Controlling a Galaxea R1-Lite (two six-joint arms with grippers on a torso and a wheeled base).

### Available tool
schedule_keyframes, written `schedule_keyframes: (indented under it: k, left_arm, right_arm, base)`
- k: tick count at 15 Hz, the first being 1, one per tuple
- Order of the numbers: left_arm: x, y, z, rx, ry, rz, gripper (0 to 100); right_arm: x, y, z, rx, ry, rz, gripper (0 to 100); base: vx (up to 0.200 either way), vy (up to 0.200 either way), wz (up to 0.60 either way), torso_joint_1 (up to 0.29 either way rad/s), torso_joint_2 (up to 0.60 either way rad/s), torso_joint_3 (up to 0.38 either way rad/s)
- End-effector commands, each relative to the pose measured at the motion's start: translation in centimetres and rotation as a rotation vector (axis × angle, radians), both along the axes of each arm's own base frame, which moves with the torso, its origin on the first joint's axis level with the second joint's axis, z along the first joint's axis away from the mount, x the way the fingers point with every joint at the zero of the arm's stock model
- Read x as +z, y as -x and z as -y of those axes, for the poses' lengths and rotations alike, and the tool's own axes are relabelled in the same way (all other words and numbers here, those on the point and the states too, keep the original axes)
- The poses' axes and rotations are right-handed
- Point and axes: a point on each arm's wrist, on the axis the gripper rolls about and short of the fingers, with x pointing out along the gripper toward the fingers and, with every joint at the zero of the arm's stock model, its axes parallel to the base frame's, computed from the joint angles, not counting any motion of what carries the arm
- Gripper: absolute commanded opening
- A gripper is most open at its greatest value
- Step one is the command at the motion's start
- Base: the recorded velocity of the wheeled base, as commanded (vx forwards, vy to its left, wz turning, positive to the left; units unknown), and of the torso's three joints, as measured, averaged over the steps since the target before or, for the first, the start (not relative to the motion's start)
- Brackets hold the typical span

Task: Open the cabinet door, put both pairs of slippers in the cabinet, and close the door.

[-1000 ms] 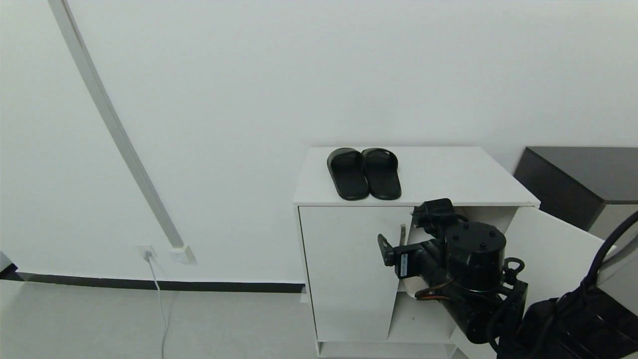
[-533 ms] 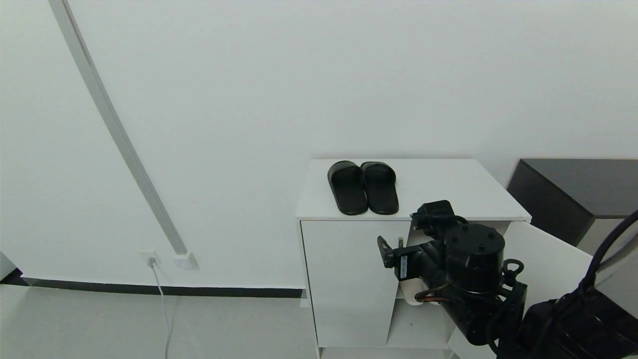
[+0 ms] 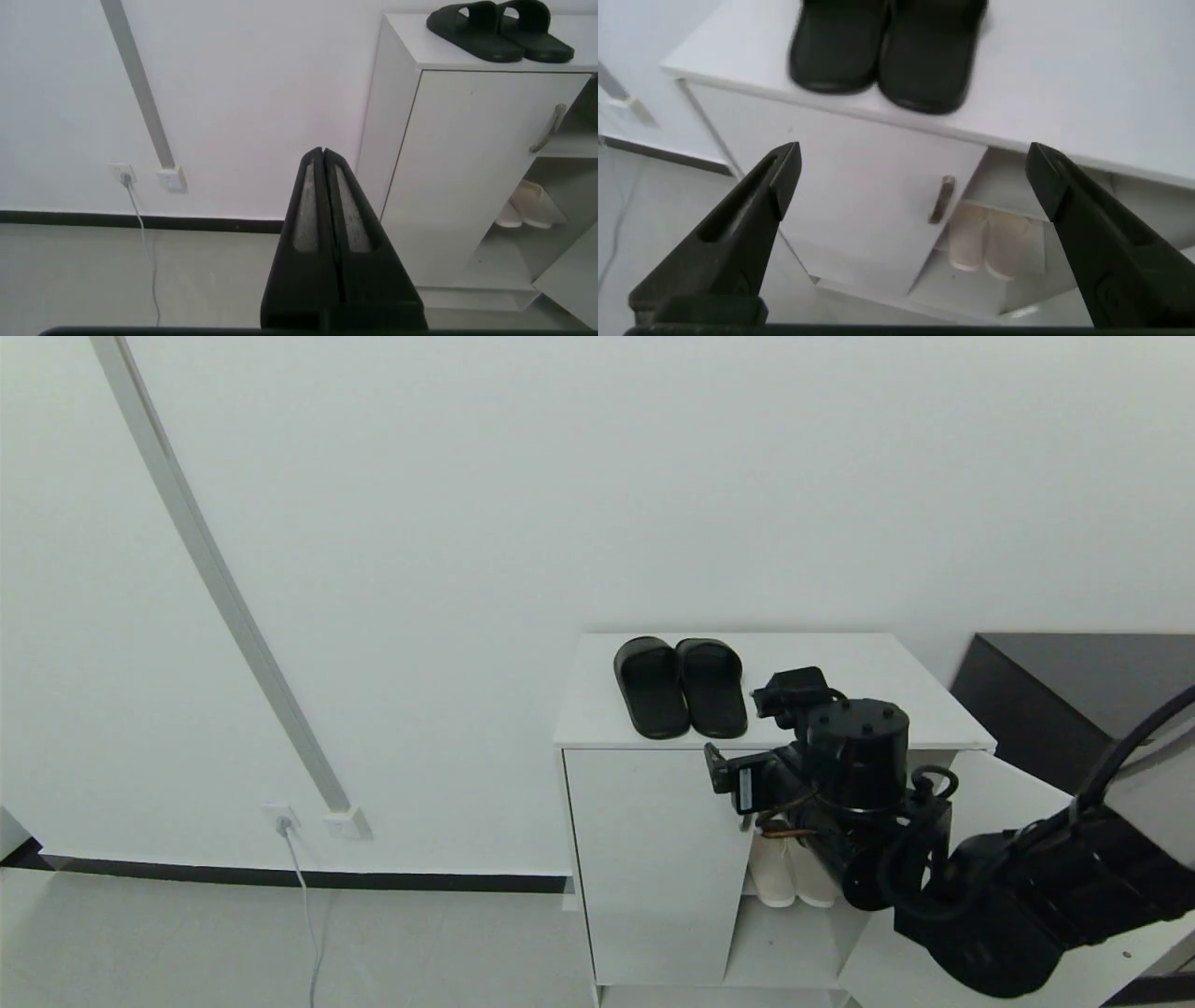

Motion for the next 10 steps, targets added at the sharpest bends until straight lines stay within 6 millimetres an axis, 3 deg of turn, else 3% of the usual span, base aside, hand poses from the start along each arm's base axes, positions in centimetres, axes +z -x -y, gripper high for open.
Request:
schedule_keyframes:
  k: [1,5,8,10]
  left_arm:
    - [0.0,0.0,0.0,-0.001,0.000,-0.001,0]
    - [0.0,0.0,0.0,-0.001,0.000,-0.001,0]
    - [0.0,0.0,0.0,-0.001,0.000,-0.001,0]
    - [0.0,0.0,0.0,-0.001,0.000,0.000,0]
  right_arm:
    - [3.8,-0.7,-0.3,-0.011,-0.034,0.008,100]
    - [6.8,-0.4,-1.5,-0.016,-0.118,-0.123,100]
    - [5.4,0.5,-2.1,0.033,-0.110,-0.188,100]
    - [4.5,0.6,-2.4,0.043,-0.095,-0.209,100]
  base:
    - [0.000,0.000,0.00,0.000,0.00,0.000]
    - [0.000,0.000,0.00,0.000,0.00,0.000]
    - [0.000,0.000,0.00,0.000,0.00,0.000]
    - [0.200,0.000,0.00,0.005,0.00,0.007]
